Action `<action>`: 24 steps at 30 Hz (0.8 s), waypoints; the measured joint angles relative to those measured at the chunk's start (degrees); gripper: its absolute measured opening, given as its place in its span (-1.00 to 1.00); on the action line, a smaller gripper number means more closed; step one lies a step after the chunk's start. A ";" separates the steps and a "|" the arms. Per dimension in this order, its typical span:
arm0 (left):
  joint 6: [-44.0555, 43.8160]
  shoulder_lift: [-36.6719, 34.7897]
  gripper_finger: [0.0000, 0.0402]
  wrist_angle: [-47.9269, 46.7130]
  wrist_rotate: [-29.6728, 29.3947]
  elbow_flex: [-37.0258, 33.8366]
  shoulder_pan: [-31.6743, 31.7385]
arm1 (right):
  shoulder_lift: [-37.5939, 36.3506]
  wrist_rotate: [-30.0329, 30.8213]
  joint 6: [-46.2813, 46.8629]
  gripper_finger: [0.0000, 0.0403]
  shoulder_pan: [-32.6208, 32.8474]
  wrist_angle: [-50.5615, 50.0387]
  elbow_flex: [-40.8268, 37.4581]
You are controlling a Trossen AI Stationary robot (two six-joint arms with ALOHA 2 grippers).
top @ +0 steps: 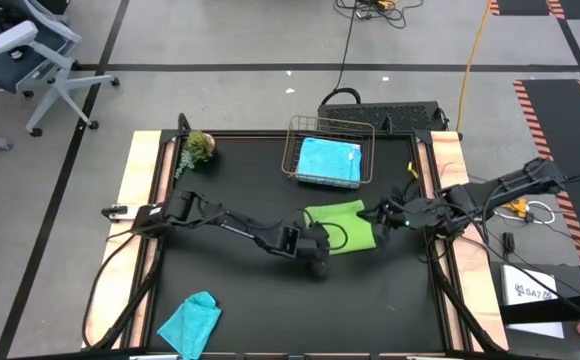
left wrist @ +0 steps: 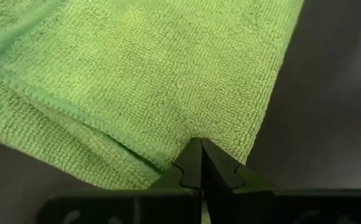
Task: Fold microfiber towels
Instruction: Put the green towel into the wire basket
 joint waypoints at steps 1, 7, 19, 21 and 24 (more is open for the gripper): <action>-0.39 -0.26 -0.97 -1.52 0.48 -0.02 -0.49 | 0.13 -1.24 0.91 -1.00 0.35 -0.06 0.00; -4.67 -1.53 -0.99 -7.02 1.53 -0.10 -4.24 | 2.97 -6.51 4.00 -1.00 3.27 -0.99 0.00; -6.79 -4.90 -0.95 -8.73 2.96 -0.71 -4.65 | 12.89 -15.23 9.52 -0.93 4.62 -6.58 -0.07; -5.76 -7.41 -0.95 -9.78 2.99 -0.74 -4.23 | 13.64 -17.82 9.36 -0.85 3.83 -6.83 -0.07; -4.69 -11.73 -0.95 -12.45 1.43 -0.41 -3.42 | 14.38 -19.86 10.17 -0.69 2.67 -8.07 -0.07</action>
